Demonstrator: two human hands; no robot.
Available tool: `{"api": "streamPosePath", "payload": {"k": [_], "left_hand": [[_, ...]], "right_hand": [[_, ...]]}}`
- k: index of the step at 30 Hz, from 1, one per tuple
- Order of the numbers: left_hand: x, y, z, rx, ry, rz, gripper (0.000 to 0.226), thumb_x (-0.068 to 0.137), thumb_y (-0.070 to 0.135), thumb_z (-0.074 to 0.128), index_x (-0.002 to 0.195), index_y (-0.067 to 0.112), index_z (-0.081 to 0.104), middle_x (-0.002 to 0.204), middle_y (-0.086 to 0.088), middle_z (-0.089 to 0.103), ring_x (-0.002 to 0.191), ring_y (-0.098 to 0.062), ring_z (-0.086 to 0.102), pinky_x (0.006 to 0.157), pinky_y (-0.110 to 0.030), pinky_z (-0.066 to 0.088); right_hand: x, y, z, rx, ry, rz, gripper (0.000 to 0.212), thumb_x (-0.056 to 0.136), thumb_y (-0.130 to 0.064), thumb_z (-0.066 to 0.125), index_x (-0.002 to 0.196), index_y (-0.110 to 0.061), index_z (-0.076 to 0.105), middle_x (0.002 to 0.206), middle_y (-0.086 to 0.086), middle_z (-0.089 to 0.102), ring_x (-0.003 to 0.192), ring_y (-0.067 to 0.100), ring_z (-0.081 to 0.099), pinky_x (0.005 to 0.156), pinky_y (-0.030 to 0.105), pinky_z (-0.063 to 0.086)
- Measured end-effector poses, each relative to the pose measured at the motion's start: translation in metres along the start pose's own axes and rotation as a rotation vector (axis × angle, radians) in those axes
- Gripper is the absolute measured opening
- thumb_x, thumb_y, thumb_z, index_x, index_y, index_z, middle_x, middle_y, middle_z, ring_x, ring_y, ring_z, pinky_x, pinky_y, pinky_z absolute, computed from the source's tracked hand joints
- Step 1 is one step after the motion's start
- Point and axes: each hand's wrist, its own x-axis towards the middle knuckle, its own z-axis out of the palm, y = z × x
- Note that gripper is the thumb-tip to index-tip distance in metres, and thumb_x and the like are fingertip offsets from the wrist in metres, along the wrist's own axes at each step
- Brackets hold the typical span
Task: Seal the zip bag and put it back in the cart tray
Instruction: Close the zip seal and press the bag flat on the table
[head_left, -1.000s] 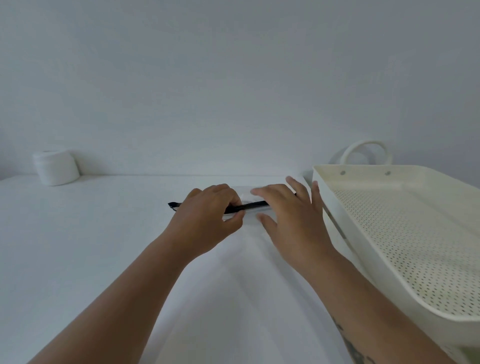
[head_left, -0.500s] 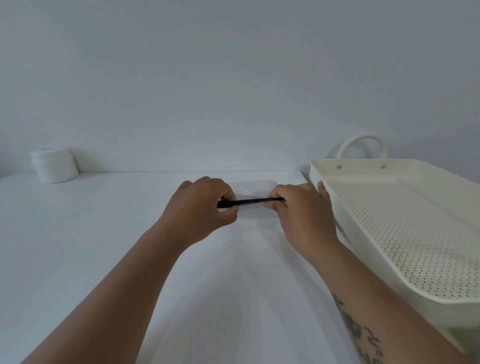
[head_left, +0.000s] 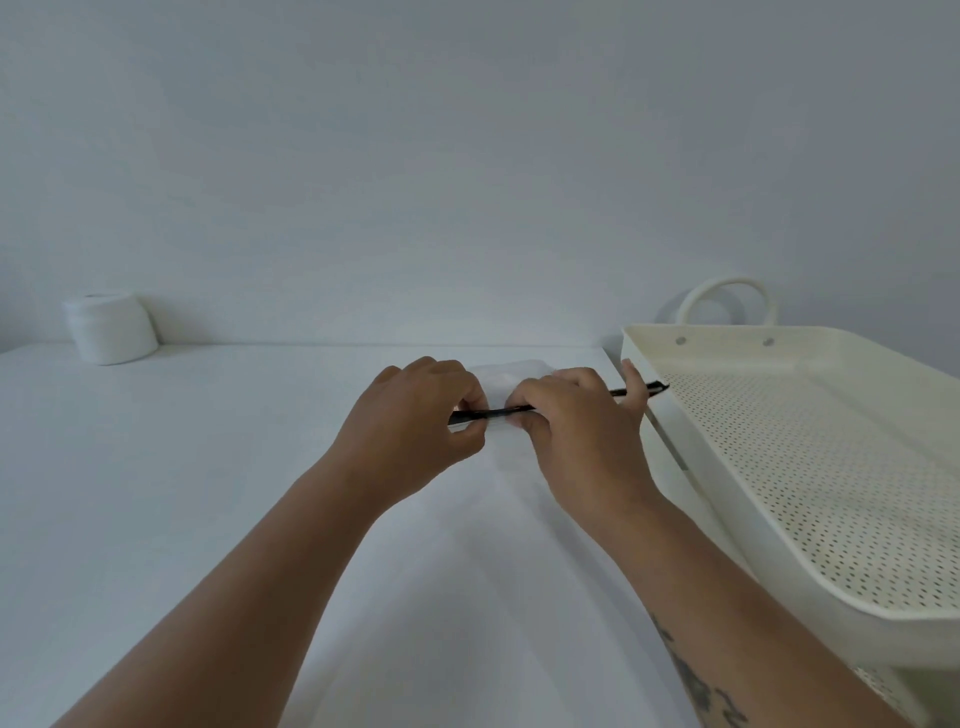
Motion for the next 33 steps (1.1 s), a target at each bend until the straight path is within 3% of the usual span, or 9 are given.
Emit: {"api": "streamPosePath", "payload": {"k": [5, 10, 24, 30, 33], "left_hand": [[0.0, 0.0, 0.0, -0.018, 0.017, 0.043, 0.006, 0.089, 0.034, 0.061, 0.088, 0.031, 0.066, 0.084, 0.016, 0.063, 0.083, -0.009, 0.05, 0.075, -0.029, 0.04], [0.0, 0.0, -0.004, -0.055, 0.065, 0.029, 0.004, 0.086, 0.031, 0.064, 0.084, 0.029, 0.067, 0.079, 0.015, 0.062, 0.08, -0.008, 0.05, 0.075, -0.03, 0.041], [-0.002, -0.012, -0.013, -0.251, 0.03, -0.117, 0.004, 0.077, 0.032, 0.072, 0.079, 0.033, 0.069, 0.078, 0.02, 0.064, 0.084, -0.001, 0.057, 0.069, -0.023, 0.046], [-0.003, -0.013, -0.007, -0.42, 0.048, -0.215, 0.01, 0.076, 0.027, 0.075, 0.074, 0.033, 0.068, 0.078, 0.015, 0.068, 0.058, -0.007, 0.057, 0.05, -0.013, 0.042], [-0.004, -0.008, 0.001, -0.462, 0.063, -0.203, 0.007, 0.077, 0.023, 0.074, 0.077, 0.028, 0.068, 0.077, 0.008, 0.069, 0.07, -0.01, 0.062, 0.058, -0.018, 0.045]], "right_hand": [[0.002, 0.008, -0.002, 0.126, -0.024, 0.046, 0.012, 0.094, -0.027, 0.058, 0.086, -0.033, 0.066, 0.081, -0.015, 0.067, 0.091, 0.01, 0.054, 0.112, 0.038, 0.012], [0.004, 0.01, -0.005, 0.114, -0.013, 0.084, 0.011, 0.094, -0.034, 0.059, 0.084, -0.033, 0.065, 0.081, -0.018, 0.06, 0.091, 0.011, 0.054, 0.112, 0.046, 0.012], [0.002, 0.021, 0.003, 0.204, -0.025, 0.177, 0.017, 0.092, -0.033, 0.06, 0.076, -0.032, 0.06, 0.063, -0.027, 0.054, 0.088, 0.009, 0.048, 0.107, 0.039, 0.008], [0.0, 0.029, 0.003, 0.207, -0.058, 0.223, 0.013, 0.092, -0.038, 0.06, 0.082, -0.03, 0.063, 0.078, -0.015, 0.065, 0.092, 0.012, 0.053, 0.106, 0.041, 0.014], [0.001, 0.028, 0.002, 0.217, -0.057, 0.158, 0.005, 0.092, -0.035, 0.06, 0.097, -0.035, 0.061, 0.095, -0.017, 0.065, 0.101, 0.011, 0.056, 0.109, 0.043, 0.018]]}}
